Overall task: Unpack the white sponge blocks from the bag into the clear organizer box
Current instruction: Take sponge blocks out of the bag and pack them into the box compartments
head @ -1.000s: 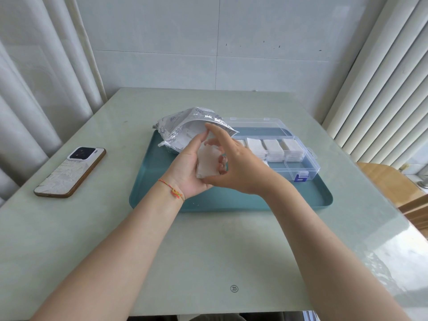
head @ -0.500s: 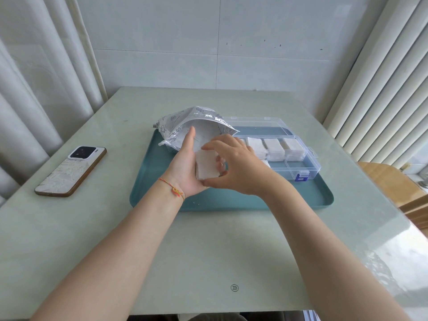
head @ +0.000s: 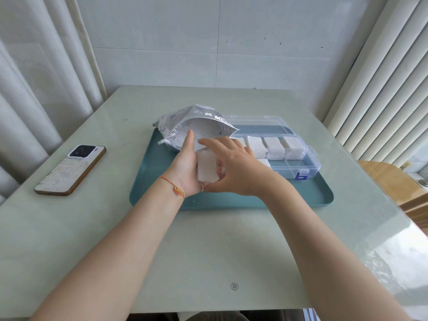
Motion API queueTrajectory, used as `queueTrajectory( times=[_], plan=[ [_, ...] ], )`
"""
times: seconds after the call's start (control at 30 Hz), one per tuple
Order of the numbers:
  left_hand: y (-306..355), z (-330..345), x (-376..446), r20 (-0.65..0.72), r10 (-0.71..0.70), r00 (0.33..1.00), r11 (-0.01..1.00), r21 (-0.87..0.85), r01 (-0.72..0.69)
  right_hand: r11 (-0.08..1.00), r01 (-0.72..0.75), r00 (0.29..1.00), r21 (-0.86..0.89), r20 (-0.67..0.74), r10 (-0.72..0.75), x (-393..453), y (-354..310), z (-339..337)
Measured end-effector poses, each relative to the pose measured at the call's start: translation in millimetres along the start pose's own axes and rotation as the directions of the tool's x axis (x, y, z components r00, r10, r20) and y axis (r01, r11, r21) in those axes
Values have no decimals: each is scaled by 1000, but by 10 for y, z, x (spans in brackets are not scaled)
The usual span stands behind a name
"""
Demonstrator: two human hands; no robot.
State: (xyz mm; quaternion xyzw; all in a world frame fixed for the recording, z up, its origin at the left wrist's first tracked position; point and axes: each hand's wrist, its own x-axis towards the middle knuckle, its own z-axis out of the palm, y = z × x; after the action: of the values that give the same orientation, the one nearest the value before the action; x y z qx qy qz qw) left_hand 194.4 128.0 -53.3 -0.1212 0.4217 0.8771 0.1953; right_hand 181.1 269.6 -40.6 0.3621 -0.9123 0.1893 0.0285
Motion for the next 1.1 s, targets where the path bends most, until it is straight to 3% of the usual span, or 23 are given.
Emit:
queueTrajectory(
  times=[0.37,0.5,0.6,0.73,0.8,0.9,1.03,1.1],
  plan=[
    [-4,31,-14,32,-10,999,1000,-5,10,998,-25,1000,-49,-19,24,8,17,29],
    [5,7,20,82,-6,997,1000,-1,6,997,-63,994,-36,-92,60,18,58,11],
    [0,30,-10,131,8,991,999,41,-13,995,-91,983,45,-154,97,26,98,-37],
    [-12,48,-37,104,63,993,984,157,-79,930,-126,991,344,-1,134,-14,156,-218],
    [13,41,-34,59,110,992,957,265,-122,840,-110,987,531,-40,155,-5,201,-295],
    [42,79,1,21,219,975,868,452,-205,744,-71,970,664,-129,208,81,223,-342],
    [6,187,21,111,268,957,675,687,-269,771,-26,990,637,-92,109,172,194,-296],
    [2,204,13,119,280,953,648,709,-278,797,-38,989,603,-91,115,218,194,-280]
  ],
)
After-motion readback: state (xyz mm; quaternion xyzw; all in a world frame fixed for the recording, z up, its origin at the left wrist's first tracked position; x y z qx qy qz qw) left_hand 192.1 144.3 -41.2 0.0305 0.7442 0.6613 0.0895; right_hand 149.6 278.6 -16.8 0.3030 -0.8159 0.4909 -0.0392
